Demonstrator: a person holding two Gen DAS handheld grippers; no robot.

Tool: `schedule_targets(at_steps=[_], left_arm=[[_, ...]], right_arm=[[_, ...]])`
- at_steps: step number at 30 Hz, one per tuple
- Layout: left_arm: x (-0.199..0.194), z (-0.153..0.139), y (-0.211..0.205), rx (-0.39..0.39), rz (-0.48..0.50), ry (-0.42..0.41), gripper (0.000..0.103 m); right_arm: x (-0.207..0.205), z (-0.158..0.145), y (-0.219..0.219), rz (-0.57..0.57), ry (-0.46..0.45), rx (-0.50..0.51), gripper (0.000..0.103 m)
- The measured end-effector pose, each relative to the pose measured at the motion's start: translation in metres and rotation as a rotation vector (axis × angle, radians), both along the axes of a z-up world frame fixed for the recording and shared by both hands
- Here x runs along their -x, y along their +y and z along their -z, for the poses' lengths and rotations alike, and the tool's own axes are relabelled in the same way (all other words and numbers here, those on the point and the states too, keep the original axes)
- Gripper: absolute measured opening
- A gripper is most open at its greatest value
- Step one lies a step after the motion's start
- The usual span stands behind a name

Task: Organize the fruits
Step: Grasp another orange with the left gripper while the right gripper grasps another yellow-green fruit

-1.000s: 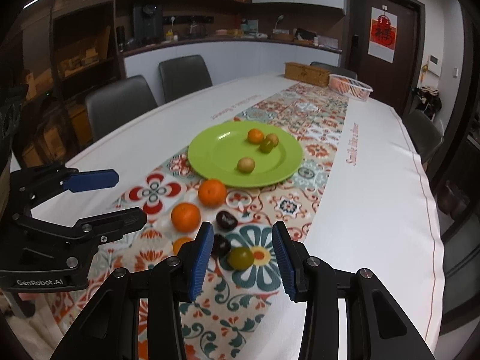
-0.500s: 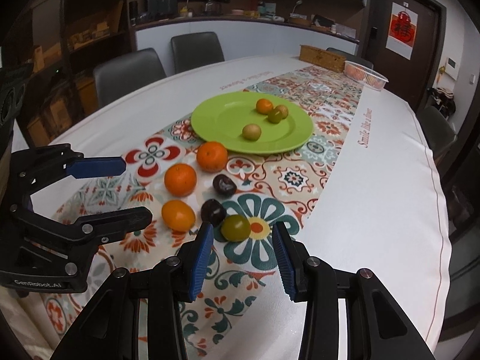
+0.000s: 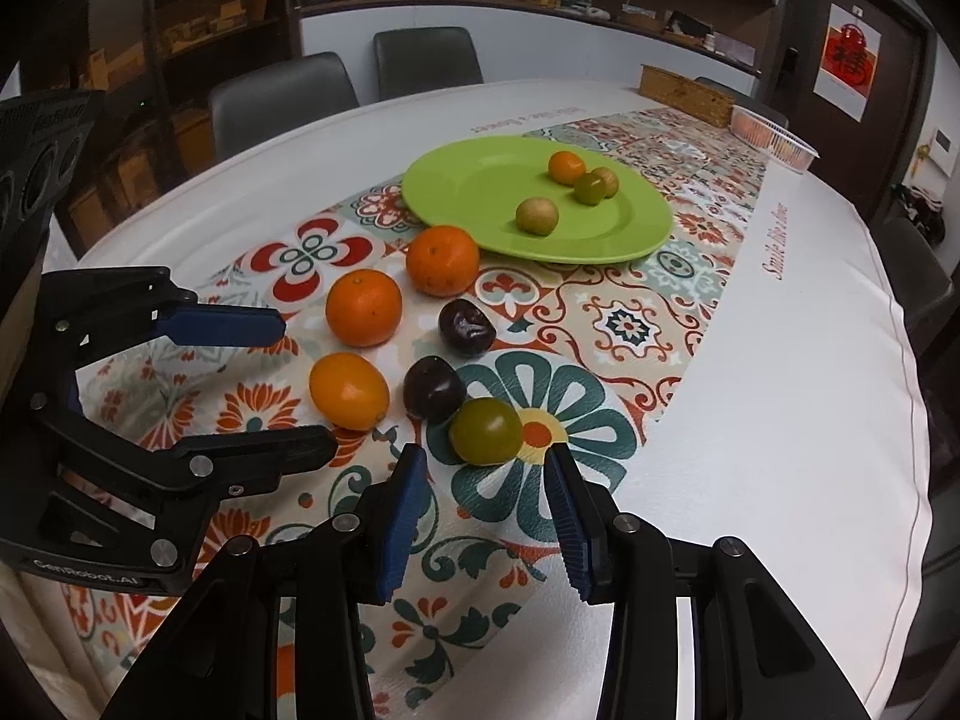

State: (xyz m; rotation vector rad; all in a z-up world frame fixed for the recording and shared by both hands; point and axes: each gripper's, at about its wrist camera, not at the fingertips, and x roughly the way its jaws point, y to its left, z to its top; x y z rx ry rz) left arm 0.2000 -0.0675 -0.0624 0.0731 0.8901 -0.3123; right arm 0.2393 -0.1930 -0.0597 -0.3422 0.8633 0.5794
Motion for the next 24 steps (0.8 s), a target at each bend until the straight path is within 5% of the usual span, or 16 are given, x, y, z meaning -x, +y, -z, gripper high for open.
schedule_targets(at_steps=[16, 24], left_arm=[[-0.016, 0.013, -0.001, 0.003, 0.000, 0.040, 0.053], [-0.018, 0.016, -0.004, 0.010, 0.016, 0.059, 0.038]], right_arm=[[-0.016, 0.015, 0.006, -0.005, 0.039, 0.001, 0.041], [-0.020, 0.017, 0.006, 0.002, 0.043, -0.006, 0.040]])
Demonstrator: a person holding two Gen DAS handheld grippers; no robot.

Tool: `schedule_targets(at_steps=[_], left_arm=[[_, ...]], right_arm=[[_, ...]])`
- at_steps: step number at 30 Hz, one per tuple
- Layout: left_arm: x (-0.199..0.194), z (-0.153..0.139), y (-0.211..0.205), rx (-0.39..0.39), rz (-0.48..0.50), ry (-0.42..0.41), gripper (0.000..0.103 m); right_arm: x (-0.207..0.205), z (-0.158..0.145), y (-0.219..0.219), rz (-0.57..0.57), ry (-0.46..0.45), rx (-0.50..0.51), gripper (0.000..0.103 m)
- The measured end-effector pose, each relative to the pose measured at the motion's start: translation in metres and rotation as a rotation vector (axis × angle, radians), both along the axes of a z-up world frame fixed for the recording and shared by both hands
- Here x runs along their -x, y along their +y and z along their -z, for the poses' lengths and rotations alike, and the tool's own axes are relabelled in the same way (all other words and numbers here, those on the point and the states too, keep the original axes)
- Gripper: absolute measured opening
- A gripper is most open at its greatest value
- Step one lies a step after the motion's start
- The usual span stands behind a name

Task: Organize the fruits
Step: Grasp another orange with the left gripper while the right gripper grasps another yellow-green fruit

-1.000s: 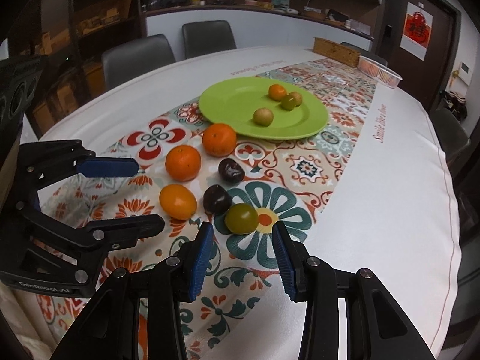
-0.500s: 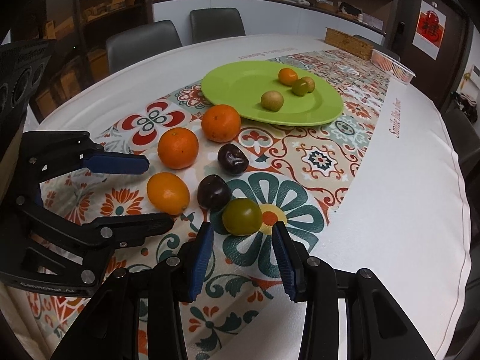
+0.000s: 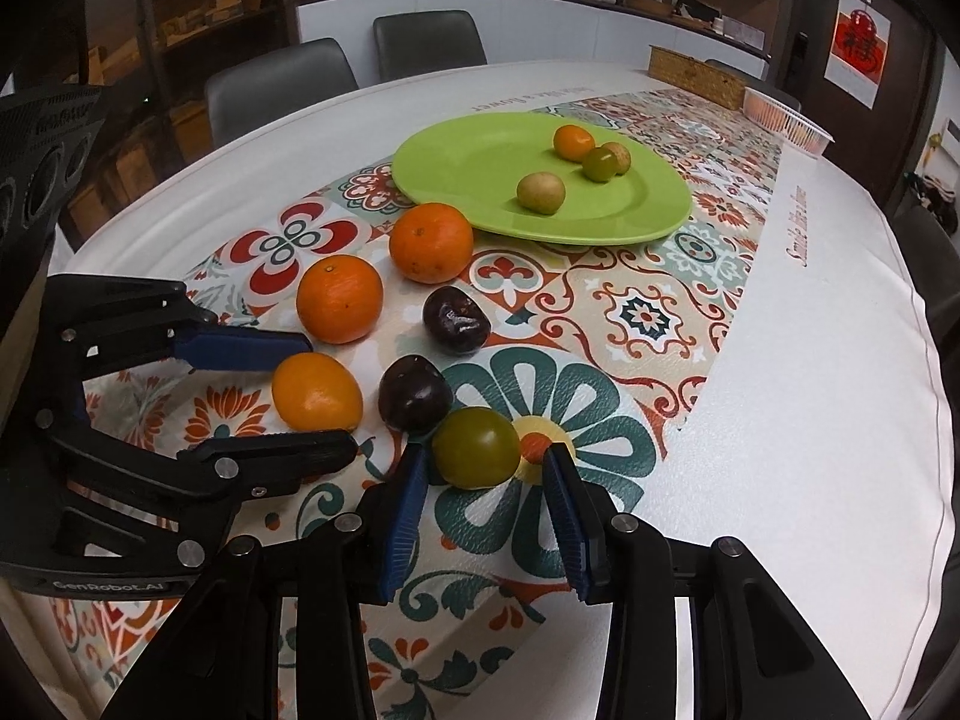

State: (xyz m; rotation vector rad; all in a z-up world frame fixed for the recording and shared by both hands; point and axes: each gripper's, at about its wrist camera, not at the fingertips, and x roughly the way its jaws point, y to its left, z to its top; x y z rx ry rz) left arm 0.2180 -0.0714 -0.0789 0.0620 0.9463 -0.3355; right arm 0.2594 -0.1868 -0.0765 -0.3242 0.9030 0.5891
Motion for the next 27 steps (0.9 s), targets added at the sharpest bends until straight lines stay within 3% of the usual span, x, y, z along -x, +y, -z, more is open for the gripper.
schedule_targets(at_steps=[6, 27], left_arm=[[0.002, 0.000, 0.000, 0.003, -0.002, -0.002, 0.038], [0.027, -0.036, 0.012, 0.034, -0.017, -0.095, 0.037]], right_arm=[[0.001, 0.000, 0.002, -0.006, -0.003, 0.003, 0.030], [0.026, -0.036, -0.003, 0.068, -0.072, -0.067, 0.030]])
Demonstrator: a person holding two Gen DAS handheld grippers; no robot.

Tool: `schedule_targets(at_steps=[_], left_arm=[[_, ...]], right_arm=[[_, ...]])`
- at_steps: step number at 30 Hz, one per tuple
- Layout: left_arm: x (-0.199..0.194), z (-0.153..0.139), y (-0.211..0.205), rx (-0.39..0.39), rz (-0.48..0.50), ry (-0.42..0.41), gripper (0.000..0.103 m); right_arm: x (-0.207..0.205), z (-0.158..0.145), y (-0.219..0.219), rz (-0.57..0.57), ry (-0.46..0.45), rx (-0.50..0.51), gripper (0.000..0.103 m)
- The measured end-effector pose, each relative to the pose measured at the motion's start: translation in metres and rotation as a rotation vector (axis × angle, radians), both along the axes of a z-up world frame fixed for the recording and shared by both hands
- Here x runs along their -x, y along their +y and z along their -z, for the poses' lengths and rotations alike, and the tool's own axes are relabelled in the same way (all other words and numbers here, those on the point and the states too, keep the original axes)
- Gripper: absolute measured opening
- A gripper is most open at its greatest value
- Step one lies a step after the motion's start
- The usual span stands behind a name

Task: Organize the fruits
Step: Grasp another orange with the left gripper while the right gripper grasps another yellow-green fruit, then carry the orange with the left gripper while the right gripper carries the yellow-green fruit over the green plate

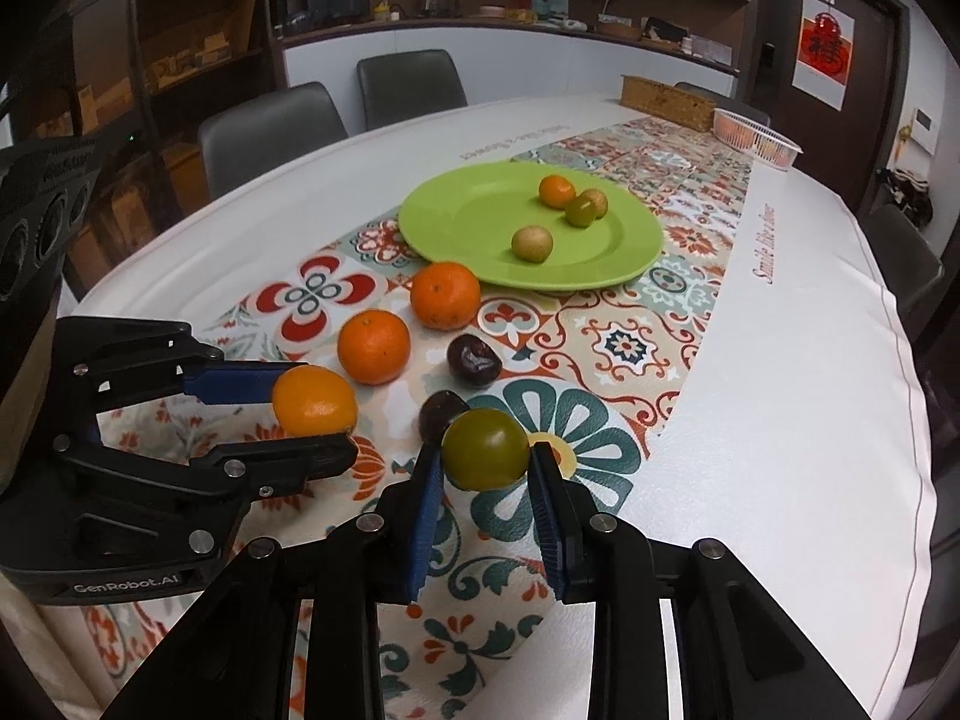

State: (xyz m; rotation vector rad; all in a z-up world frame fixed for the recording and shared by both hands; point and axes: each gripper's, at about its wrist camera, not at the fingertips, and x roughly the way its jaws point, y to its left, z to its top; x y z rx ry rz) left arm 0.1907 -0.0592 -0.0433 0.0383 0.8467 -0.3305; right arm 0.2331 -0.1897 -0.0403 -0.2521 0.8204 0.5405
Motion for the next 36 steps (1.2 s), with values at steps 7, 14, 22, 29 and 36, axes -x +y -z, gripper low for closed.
schedule_targets(at_steps=[7, 14, 22, 29, 36], left_arm=[[0.009, -0.021, 0.006, -0.011, 0.000, -0.067, 0.037], [0.010, -0.042, 0.014, -0.007, -0.010, -0.126, 0.037], [-0.004, -0.059, 0.027, -0.010, -0.040, -0.170, 0.037], [-0.025, -0.066, 0.037, -0.021, -0.052, -0.189, 0.037], [-0.053, -0.072, 0.045, -0.021, -0.058, -0.188, 0.037]], right_arm=[[0.005, -0.017, 0.001, 0.026, -0.032, -0.030, 0.030], [0.007, -0.035, 0.005, 0.030, -0.076, -0.052, 0.030], [-0.006, -0.050, 0.012, 0.050, -0.099, -0.096, 0.030], [-0.028, -0.057, 0.023, 0.060, -0.109, -0.101, 0.030], [-0.051, -0.063, 0.028, 0.085, -0.112, -0.109, 0.030]])
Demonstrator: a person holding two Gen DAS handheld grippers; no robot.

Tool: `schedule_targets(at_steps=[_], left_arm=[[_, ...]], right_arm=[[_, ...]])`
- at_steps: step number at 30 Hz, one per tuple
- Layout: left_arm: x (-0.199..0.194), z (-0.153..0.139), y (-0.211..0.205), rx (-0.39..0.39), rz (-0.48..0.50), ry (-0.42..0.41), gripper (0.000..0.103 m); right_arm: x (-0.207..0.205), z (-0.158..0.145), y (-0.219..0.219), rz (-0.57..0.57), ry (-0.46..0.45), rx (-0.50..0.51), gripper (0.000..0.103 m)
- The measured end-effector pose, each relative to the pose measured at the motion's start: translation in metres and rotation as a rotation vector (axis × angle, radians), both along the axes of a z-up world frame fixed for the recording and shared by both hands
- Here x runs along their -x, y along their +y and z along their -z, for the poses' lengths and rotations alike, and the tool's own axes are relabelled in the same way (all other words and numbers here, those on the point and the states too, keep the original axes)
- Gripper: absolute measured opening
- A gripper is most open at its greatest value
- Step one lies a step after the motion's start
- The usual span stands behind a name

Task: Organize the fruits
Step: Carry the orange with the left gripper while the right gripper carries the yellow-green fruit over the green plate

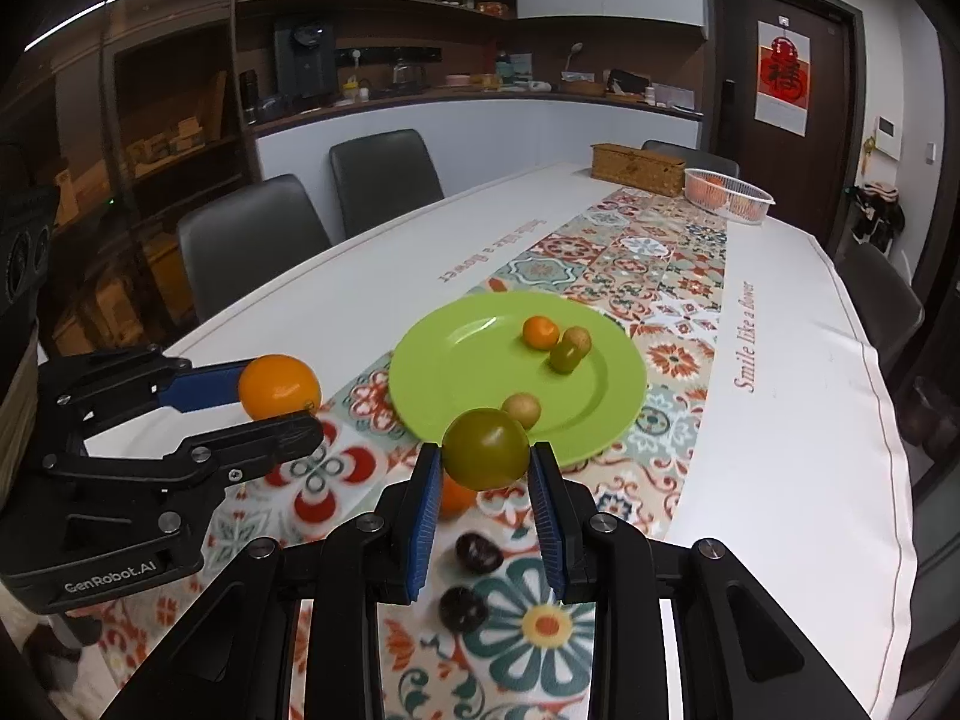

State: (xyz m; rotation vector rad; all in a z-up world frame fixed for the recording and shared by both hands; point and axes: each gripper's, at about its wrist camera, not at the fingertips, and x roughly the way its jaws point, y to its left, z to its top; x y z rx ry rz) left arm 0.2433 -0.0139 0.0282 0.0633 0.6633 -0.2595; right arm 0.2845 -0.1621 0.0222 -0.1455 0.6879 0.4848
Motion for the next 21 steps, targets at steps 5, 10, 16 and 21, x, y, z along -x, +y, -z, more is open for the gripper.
schedule_targets(at_steps=[5, 10, 16, 21], left_arm=[[-0.022, -0.002, 0.003, 0.004, 0.002, 0.006, 0.037], [-0.047, 0.003, 0.004, 0.010, 0.007, 0.034, 0.037], [-0.077, 0.016, 0.009, 0.014, 0.000, 0.071, 0.037], [-0.098, 0.028, 0.016, 0.006, -0.009, 0.097, 0.037]], right_arm=[[-0.021, -0.002, 0.001, 0.021, 0.012, -0.011, 0.030], [-0.039, 0.001, 0.004, 0.029, 0.029, -0.004, 0.030], [-0.066, 0.009, 0.009, 0.036, 0.060, 0.003, 0.030], [-0.089, 0.020, 0.016, 0.038, 0.090, 0.013, 0.030]])
